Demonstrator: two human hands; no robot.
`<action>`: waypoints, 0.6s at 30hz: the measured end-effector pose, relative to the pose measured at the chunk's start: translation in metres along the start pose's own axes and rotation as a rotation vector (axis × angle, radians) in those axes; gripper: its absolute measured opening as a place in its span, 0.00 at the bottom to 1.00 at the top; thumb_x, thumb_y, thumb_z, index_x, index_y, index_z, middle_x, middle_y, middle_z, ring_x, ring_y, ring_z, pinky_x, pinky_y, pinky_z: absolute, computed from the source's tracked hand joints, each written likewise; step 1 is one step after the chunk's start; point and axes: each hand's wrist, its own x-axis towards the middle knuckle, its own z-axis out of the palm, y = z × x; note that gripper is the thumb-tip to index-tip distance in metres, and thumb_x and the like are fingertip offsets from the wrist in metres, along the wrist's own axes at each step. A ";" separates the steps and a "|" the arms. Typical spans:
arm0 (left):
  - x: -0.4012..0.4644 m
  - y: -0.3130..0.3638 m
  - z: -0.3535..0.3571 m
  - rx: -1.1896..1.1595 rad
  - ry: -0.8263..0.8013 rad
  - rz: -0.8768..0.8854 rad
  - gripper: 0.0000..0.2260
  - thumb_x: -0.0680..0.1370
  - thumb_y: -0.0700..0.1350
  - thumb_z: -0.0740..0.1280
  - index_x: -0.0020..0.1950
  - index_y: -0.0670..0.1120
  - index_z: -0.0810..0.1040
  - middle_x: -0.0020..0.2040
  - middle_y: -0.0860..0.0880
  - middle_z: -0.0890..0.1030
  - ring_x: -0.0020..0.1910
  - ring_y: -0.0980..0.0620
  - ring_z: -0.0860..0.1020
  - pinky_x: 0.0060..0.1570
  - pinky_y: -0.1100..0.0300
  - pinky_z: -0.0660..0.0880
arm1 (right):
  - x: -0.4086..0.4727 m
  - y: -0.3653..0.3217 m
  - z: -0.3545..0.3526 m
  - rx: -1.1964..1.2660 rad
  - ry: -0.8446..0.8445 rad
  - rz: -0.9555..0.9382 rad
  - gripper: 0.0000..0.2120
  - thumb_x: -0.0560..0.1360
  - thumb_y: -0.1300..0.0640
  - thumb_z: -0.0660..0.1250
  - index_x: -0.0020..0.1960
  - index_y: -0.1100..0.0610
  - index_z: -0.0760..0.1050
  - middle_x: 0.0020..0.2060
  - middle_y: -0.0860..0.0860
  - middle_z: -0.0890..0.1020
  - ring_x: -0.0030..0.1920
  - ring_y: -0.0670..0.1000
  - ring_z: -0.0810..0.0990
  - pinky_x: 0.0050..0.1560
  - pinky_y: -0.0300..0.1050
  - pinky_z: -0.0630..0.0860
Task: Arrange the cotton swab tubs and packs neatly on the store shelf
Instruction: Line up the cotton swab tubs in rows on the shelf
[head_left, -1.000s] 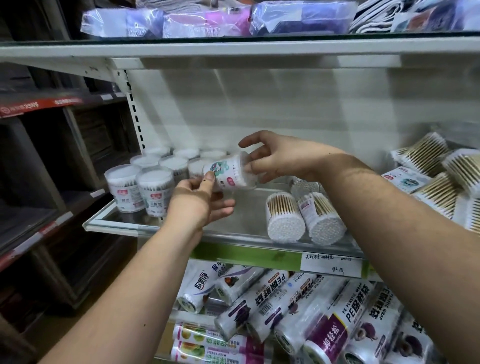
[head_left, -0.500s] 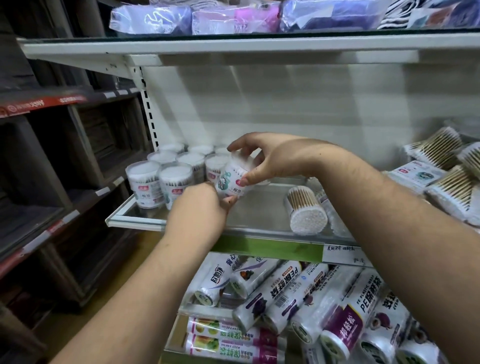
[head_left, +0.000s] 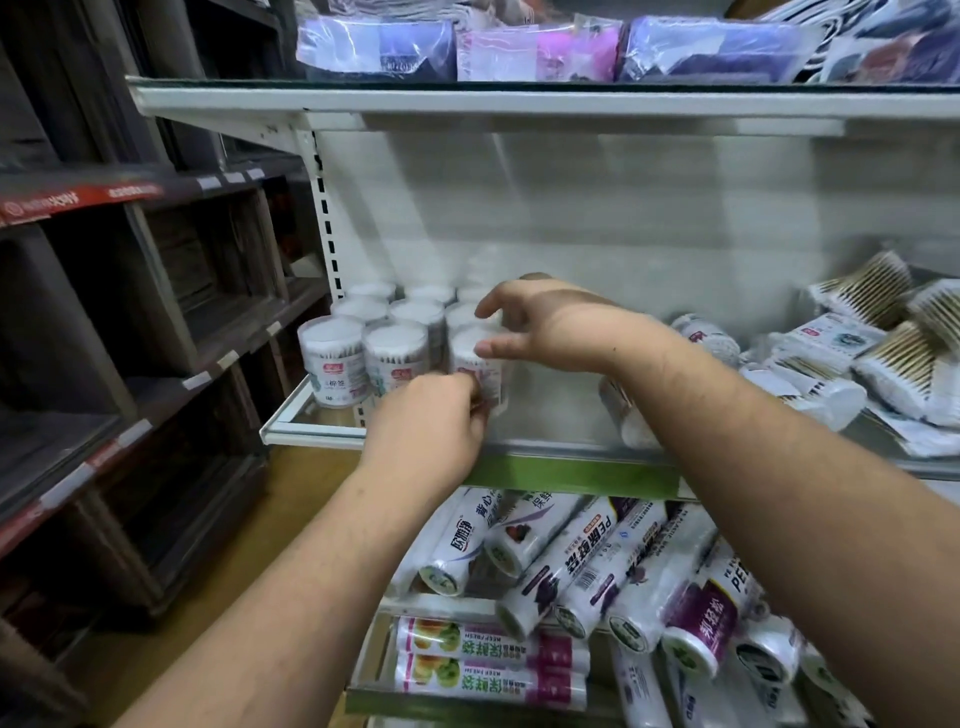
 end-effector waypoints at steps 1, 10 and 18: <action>-0.001 0.000 0.000 -0.006 -0.001 0.022 0.11 0.78 0.51 0.61 0.55 0.50 0.80 0.51 0.48 0.82 0.51 0.43 0.79 0.45 0.52 0.76 | -0.004 0.003 -0.005 0.014 0.004 0.033 0.21 0.74 0.41 0.70 0.65 0.44 0.74 0.56 0.46 0.73 0.57 0.48 0.75 0.54 0.39 0.68; -0.006 0.012 0.007 -0.099 -0.073 0.143 0.13 0.79 0.47 0.60 0.59 0.49 0.79 0.56 0.46 0.81 0.56 0.42 0.78 0.54 0.49 0.76 | -0.034 0.013 -0.005 -0.096 -0.004 0.130 0.14 0.80 0.51 0.64 0.65 0.45 0.76 0.60 0.46 0.81 0.59 0.48 0.78 0.55 0.35 0.70; -0.004 0.013 0.010 -0.156 -0.123 0.178 0.15 0.79 0.48 0.60 0.65 0.51 0.77 0.60 0.47 0.80 0.59 0.45 0.77 0.57 0.53 0.74 | -0.032 0.004 0.015 -0.094 -0.063 0.097 0.18 0.80 0.58 0.61 0.69 0.51 0.74 0.66 0.48 0.78 0.63 0.49 0.76 0.62 0.37 0.68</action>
